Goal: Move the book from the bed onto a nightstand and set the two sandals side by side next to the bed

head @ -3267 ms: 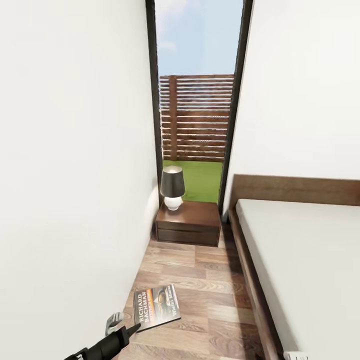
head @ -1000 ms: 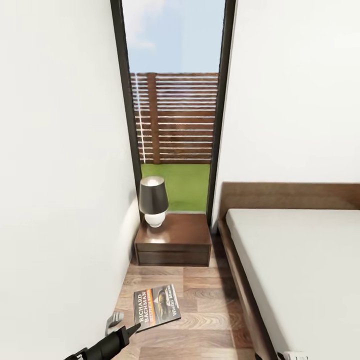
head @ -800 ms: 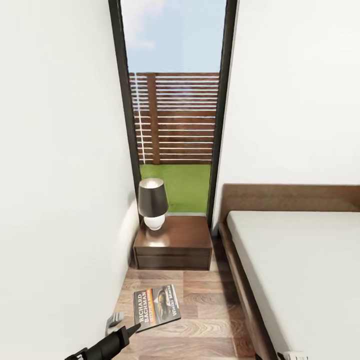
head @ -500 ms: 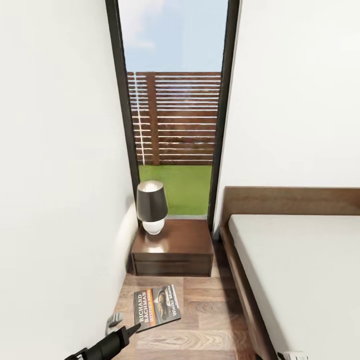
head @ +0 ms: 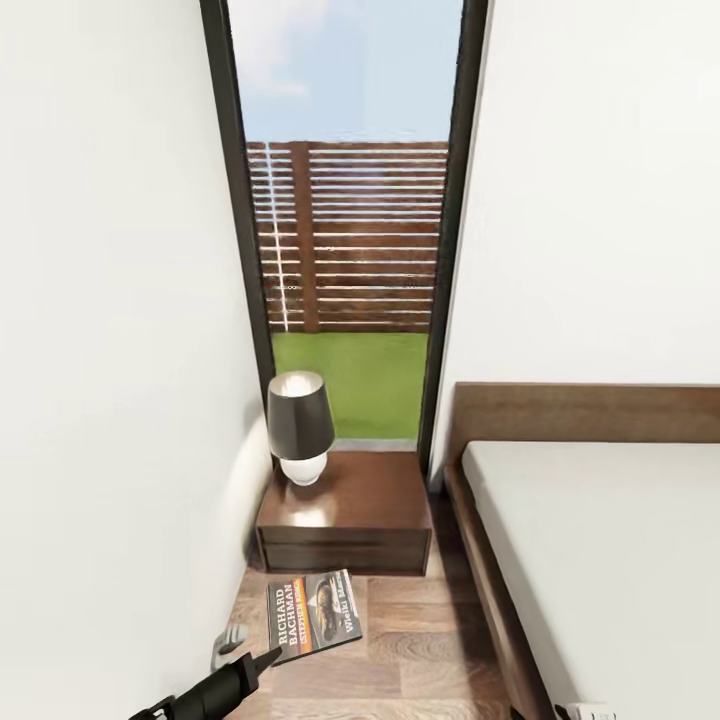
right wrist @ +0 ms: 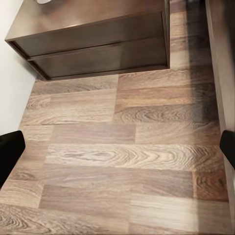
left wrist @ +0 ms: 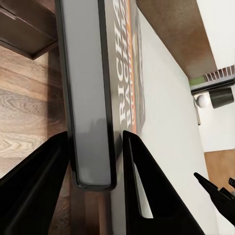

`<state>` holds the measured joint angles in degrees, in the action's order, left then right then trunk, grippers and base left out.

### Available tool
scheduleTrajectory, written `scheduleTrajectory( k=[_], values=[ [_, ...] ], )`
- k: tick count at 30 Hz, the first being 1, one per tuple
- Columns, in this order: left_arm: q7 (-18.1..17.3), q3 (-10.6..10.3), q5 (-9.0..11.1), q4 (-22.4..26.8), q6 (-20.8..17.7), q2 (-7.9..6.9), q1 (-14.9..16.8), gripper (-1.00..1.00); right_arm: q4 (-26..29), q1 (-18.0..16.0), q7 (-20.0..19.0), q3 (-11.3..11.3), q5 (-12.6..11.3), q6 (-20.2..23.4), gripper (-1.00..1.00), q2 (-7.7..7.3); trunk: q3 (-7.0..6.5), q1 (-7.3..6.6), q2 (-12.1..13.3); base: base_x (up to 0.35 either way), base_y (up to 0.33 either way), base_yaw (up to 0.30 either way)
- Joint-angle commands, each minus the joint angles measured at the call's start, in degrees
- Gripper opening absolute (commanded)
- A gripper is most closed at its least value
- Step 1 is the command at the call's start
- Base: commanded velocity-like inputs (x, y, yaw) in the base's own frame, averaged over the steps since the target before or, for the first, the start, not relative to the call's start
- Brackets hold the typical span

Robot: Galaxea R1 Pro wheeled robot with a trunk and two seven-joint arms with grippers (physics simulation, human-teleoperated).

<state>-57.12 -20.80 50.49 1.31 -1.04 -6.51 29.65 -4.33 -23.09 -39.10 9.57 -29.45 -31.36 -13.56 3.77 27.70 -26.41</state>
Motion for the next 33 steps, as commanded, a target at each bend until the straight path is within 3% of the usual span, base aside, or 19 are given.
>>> scheduleTrajectory(
  k=[1, 17, 33],
  values=[
    [-0.2, -0.2, 0.6, 0.0, -0.1, 0.00, 0.1, -1.00, -0.2, -0.1, -0.4, 0.5, -0.6, -0.3, 1.00, 0.02, 0.12, 0.06, -0.1, 0.289, 0.000, 0.000],
    [-0.2, -0.2, 0.6, 0.0, -0.1, -0.07, 0.1, -1.00, -0.2, -0.1, -0.4, 0.4, -0.6, -0.3, 1.00, -0.01, 0.12, 0.06, -0.1, 0.284, 0.000, 0.000],
    [-0.3, -0.2, 0.6, 0.0, -0.1, -0.08, 0.1, -1.00, -0.2, -0.1, -0.4, 0.4, -0.6, -0.3, 1.00, 0.02, 0.12, 0.06, -0.1, 0.130, 0.000, 0.000]
  ],
)
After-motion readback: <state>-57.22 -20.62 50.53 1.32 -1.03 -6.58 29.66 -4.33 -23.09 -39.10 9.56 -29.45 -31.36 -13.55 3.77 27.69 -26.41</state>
